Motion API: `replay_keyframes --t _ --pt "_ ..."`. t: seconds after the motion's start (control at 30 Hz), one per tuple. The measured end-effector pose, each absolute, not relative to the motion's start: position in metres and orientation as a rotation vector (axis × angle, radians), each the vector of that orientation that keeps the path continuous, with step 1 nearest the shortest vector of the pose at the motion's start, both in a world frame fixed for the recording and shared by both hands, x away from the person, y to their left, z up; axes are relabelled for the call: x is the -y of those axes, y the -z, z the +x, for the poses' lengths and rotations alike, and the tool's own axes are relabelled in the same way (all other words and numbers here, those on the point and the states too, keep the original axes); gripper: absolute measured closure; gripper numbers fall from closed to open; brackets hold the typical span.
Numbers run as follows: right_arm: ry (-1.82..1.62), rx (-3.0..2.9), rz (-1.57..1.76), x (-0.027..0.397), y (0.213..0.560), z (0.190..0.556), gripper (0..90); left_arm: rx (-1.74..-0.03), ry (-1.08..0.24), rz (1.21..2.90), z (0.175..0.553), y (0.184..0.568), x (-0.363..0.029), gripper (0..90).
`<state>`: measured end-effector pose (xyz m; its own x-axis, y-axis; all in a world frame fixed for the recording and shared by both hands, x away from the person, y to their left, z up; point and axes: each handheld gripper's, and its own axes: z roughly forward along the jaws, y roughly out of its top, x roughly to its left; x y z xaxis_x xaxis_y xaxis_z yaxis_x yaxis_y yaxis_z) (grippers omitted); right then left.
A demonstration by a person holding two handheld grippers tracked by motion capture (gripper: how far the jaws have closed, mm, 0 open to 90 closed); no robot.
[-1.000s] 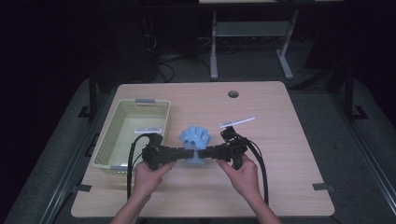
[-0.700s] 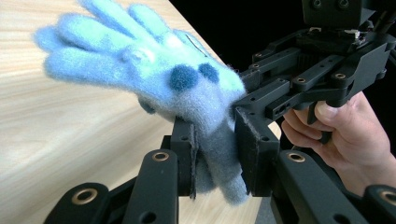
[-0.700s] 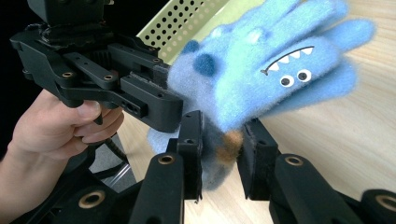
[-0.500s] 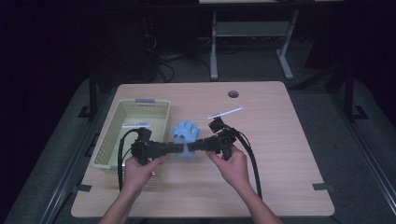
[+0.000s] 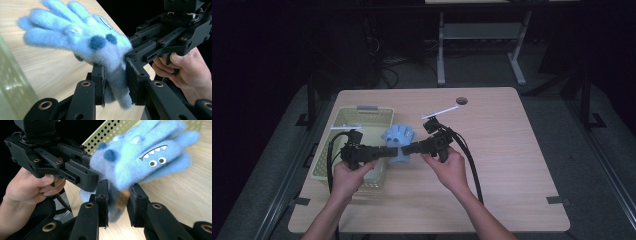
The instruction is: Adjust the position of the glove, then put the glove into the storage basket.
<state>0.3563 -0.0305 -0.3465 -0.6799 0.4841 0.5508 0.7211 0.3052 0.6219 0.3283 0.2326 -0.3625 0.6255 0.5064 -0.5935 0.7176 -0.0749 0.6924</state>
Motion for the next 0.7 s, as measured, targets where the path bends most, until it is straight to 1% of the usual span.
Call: replay_keyframes --t 0.7 --pt "1.313 2.334 -1.074 -0.004 0.336 0.369 73.2 -1.048 0.203 1.709 0.332 0.354 -0.261 69.7"
